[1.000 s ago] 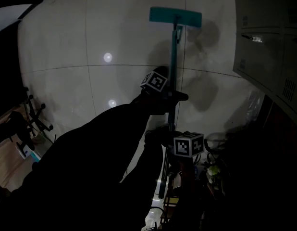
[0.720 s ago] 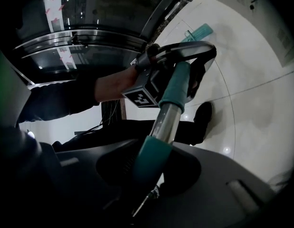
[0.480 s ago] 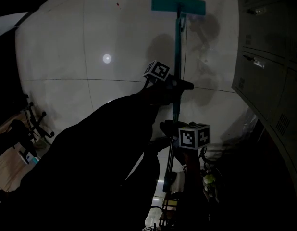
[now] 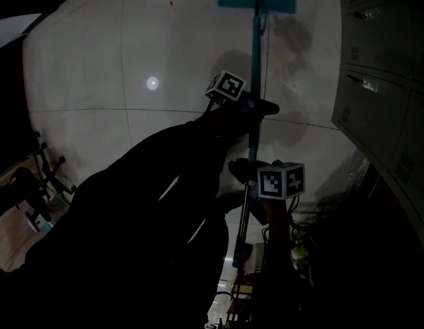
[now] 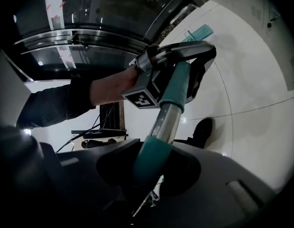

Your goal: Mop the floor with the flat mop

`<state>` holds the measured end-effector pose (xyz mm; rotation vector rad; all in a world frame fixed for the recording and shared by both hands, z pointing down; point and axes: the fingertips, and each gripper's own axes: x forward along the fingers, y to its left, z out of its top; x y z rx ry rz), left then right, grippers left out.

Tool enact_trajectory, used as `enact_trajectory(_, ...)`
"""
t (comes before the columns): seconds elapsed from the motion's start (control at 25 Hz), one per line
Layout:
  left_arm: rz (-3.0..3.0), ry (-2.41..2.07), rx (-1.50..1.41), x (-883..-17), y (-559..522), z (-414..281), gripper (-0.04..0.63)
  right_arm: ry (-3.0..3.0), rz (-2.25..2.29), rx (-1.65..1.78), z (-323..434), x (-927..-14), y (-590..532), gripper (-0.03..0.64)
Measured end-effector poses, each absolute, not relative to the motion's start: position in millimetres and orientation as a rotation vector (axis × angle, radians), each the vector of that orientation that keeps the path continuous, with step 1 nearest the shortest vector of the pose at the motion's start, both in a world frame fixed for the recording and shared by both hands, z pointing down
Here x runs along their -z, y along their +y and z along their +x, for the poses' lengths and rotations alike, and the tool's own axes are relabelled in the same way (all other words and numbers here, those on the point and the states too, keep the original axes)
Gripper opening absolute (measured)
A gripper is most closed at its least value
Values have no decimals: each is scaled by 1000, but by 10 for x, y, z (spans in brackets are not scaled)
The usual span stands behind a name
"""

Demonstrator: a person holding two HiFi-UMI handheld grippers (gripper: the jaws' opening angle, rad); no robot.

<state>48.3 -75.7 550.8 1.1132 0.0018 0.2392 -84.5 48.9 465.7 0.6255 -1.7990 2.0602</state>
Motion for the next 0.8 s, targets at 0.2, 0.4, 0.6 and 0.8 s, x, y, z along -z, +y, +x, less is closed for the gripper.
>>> enact_trajectory(0.2,1114,9,-272,-5308,-103,401,21,-1805,625,-2048,-914,-4479,1145,121)
enact_trajectory(0.4,1097,5,-290,-5183,820,252,20,-1798,601,-2048,-1042,-4330,2058,121)
enact_trajectory(0.6,1062,-9,-296,-5139,1839,99,20,-1768,562,-2052,-1160,-4236,3072,121)
enact_trajectory(0.8,1039,-8,-293,-5197,2789,108,20,-1752,539,-2050,-1122,-4258,4004,123)
